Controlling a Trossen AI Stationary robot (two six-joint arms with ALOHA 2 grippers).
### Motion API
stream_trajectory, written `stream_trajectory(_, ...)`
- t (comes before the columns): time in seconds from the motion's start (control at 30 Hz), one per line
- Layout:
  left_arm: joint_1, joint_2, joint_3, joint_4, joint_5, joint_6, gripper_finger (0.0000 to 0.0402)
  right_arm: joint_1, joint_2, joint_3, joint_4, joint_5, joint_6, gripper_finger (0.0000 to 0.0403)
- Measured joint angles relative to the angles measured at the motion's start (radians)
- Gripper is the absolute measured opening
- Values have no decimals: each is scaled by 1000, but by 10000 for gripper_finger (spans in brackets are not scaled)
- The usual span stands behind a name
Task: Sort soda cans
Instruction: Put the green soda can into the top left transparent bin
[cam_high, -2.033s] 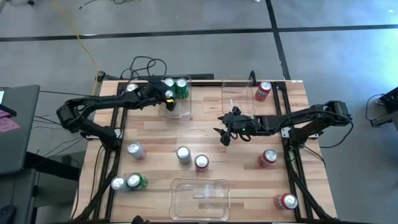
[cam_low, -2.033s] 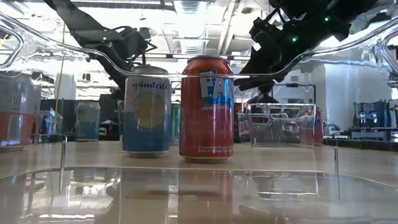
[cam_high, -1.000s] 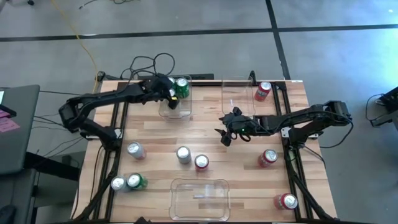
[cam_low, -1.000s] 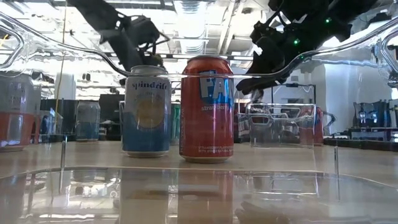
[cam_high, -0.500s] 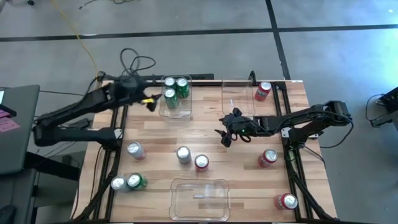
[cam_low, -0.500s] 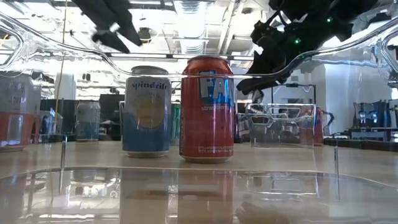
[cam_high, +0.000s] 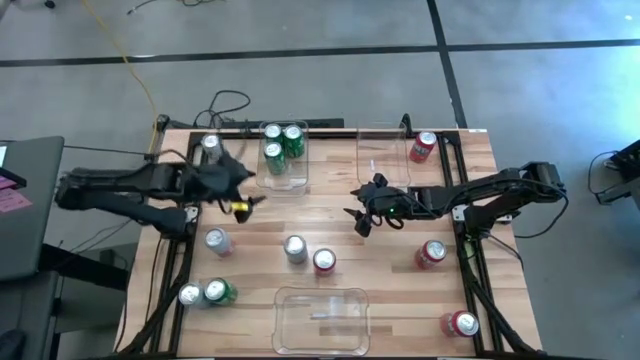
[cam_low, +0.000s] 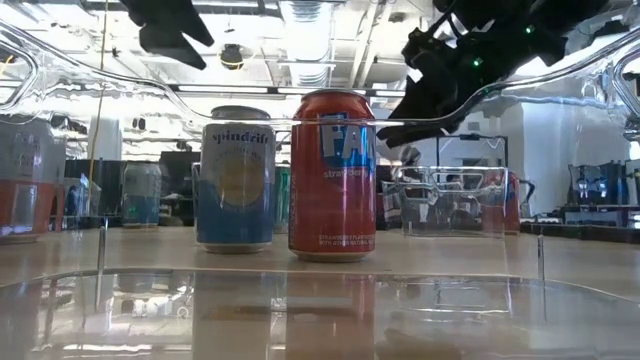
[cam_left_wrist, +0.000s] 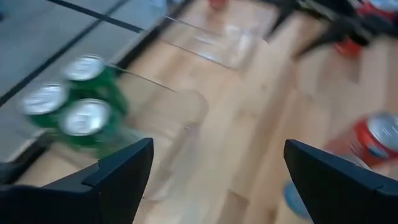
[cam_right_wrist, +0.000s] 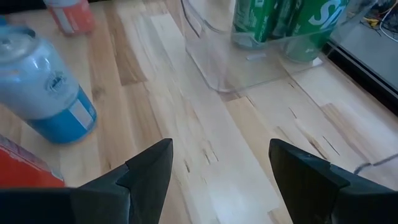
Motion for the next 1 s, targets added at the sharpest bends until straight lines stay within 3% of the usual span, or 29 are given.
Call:
stream_trajectory(0.2, -167, 106, 0, -20, 66, -83, 357, 1, 0, 0, 1, -6, 6, 285)
stream_trajectory(0.67, -546, 271, 148, -303, 122, -547, 357, -3, 0, 0, 1, -15, 42, 285)
stream_trajectory(1.0, -738, 357, 192, -384, 203, -911, 357, -5, 0, 0, 5, -15, 61, 285)
